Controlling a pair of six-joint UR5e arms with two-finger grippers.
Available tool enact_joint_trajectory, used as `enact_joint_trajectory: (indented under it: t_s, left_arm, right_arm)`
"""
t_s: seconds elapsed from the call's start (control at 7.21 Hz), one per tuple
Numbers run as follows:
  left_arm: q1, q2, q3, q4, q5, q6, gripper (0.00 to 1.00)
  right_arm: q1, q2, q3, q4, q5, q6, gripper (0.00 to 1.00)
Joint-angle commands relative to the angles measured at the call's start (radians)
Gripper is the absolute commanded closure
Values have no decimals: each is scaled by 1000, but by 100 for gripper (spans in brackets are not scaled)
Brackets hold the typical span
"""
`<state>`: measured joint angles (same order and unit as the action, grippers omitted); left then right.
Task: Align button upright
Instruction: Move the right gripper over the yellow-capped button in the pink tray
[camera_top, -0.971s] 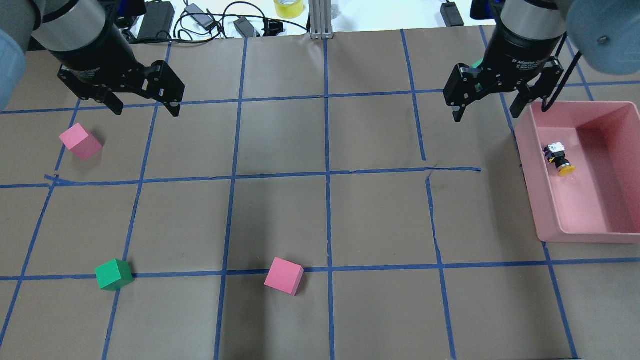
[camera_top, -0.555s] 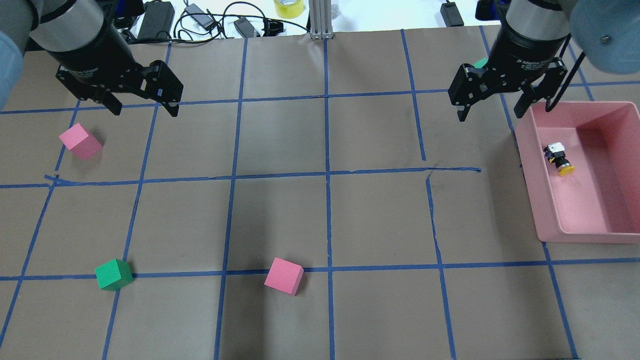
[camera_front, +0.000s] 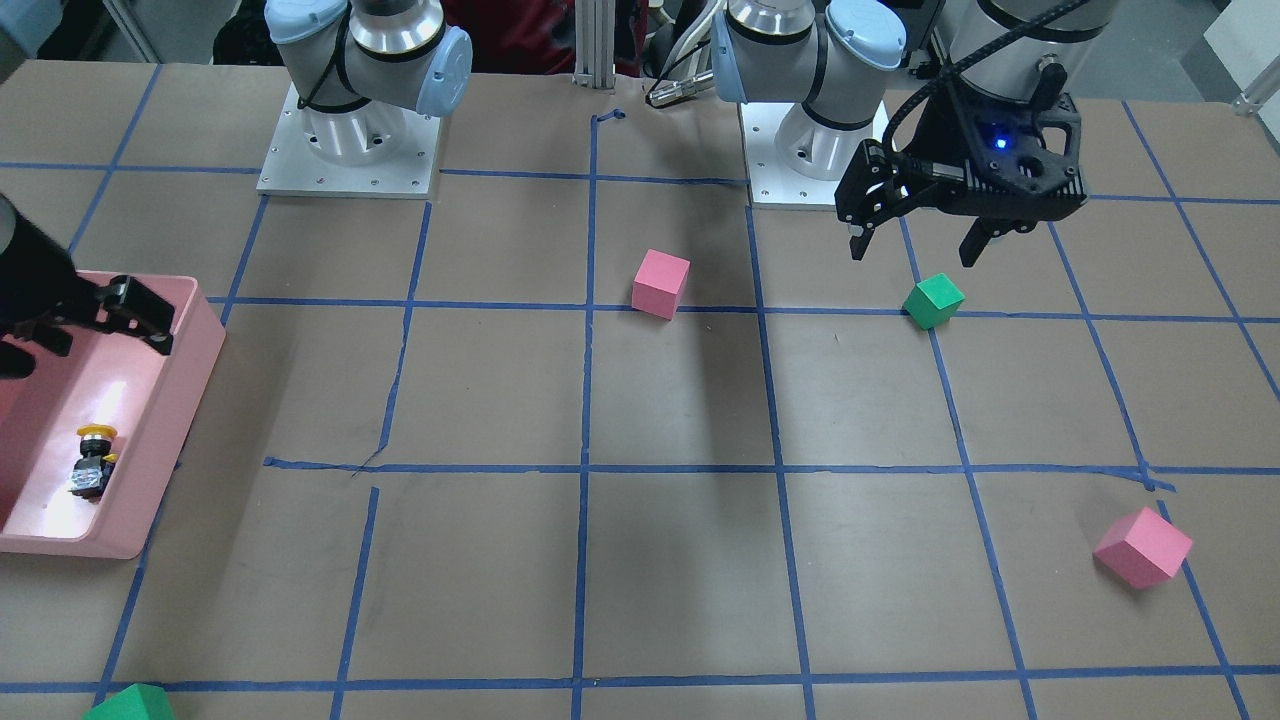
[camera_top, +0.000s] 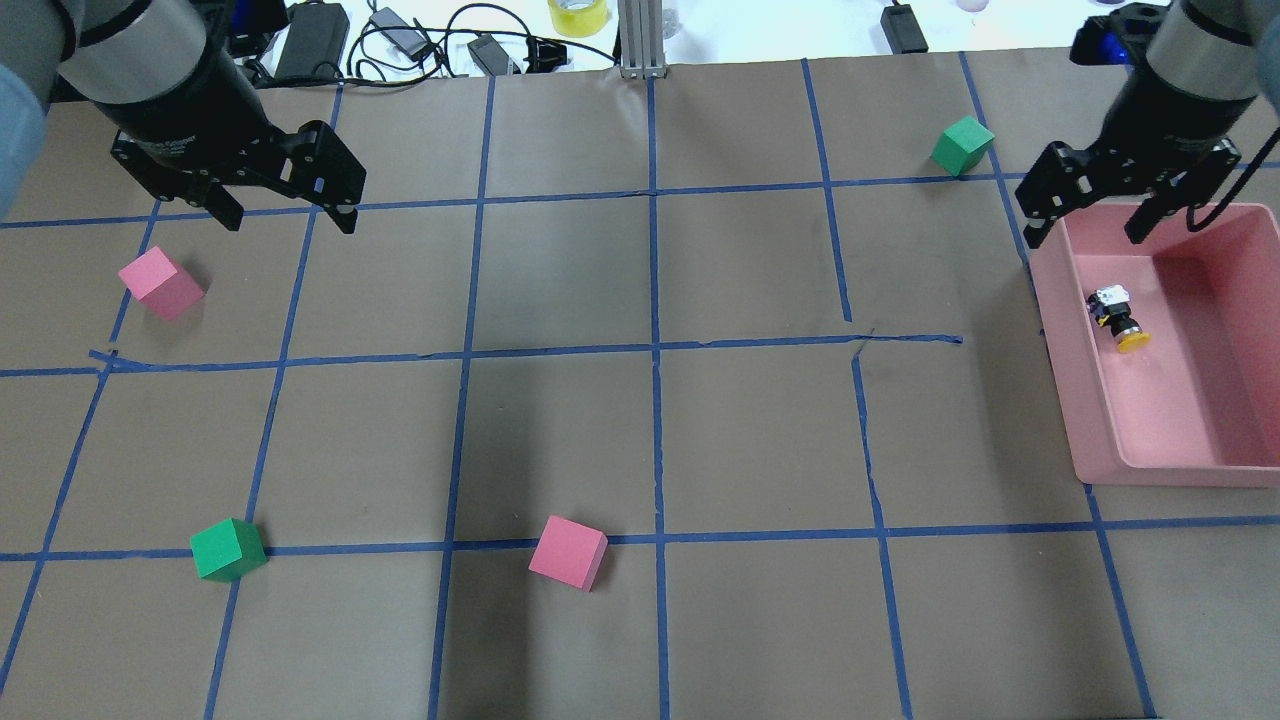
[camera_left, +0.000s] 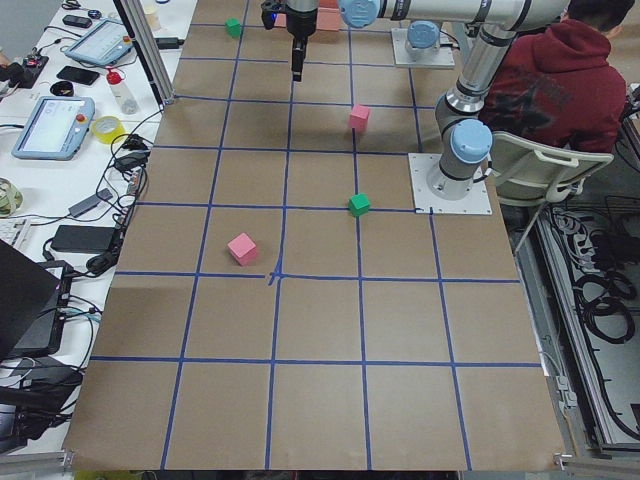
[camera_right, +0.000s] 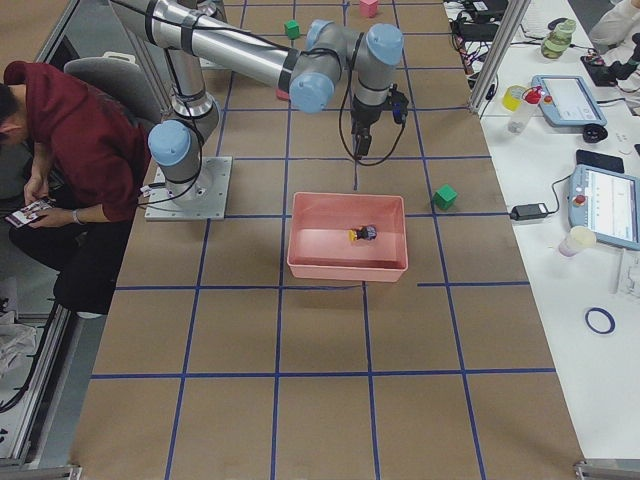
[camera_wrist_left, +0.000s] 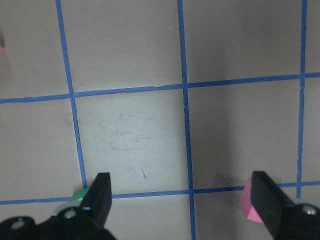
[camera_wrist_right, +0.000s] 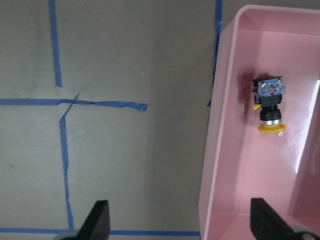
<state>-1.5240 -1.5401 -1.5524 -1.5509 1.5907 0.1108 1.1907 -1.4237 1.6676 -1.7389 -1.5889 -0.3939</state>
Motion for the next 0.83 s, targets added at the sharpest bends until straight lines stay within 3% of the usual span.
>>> enact_joint_trajectory:
  t_s: [0.0, 0.14, 0.69]
  left_arm:
    - [1, 0, -2, -2, 0, 1, 0]
    - [1, 0, -2, -2, 0, 1, 0]
    - [1, 1, 0, -2, 0, 1, 0]
  right_arm:
    - [-132, 78, 67, -166, 3, -71, 0]
    - [-143, 126, 69, -244, -6, -77, 0]
    - [-189, 227, 84, -283, -22, -46, 0]
